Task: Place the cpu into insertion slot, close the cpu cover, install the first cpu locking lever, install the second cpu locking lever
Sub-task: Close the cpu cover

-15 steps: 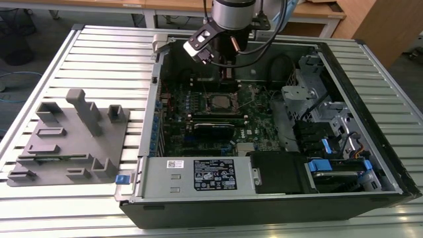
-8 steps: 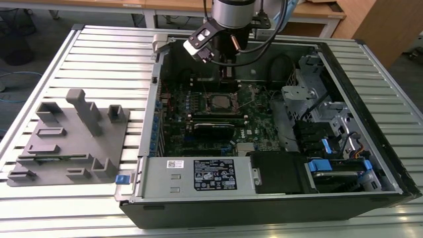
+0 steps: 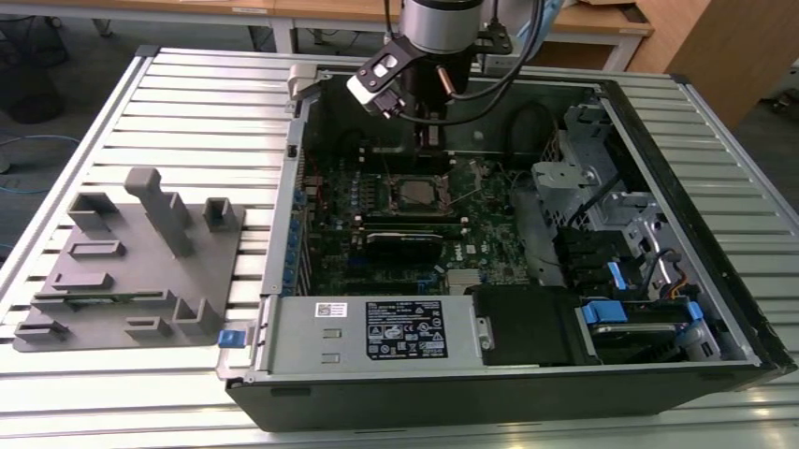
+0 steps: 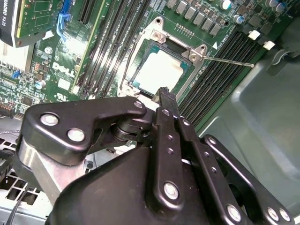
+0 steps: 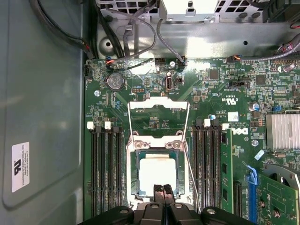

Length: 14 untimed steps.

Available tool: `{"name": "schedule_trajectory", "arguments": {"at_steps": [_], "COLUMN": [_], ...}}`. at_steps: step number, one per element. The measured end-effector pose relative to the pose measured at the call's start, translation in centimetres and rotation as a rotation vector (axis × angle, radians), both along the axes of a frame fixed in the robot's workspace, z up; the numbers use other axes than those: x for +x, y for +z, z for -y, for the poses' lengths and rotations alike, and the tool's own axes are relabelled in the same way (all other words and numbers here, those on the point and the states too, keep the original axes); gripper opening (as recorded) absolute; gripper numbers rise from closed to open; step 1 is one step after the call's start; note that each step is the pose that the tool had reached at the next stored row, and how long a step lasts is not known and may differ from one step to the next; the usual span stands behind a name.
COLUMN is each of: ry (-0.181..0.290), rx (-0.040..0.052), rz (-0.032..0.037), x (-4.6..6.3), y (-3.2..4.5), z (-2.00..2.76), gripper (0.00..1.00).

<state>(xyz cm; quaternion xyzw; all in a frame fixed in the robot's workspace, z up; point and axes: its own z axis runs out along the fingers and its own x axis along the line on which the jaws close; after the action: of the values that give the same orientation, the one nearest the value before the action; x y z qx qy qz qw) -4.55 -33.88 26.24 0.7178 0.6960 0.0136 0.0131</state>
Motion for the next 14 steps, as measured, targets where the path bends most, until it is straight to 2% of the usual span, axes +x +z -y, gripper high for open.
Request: {"name": "schedule_trajectory", "arguments": {"at_steps": [10, 14], "ry": [0.0, 0.0], "rx": [0.0002, 0.0002], "rz": [0.0002, 0.0001], "x": [1.2, 2.2], "y": [-0.01, -0.01], "z": [0.0, 0.0], "gripper": [0.11, 0.11]}}
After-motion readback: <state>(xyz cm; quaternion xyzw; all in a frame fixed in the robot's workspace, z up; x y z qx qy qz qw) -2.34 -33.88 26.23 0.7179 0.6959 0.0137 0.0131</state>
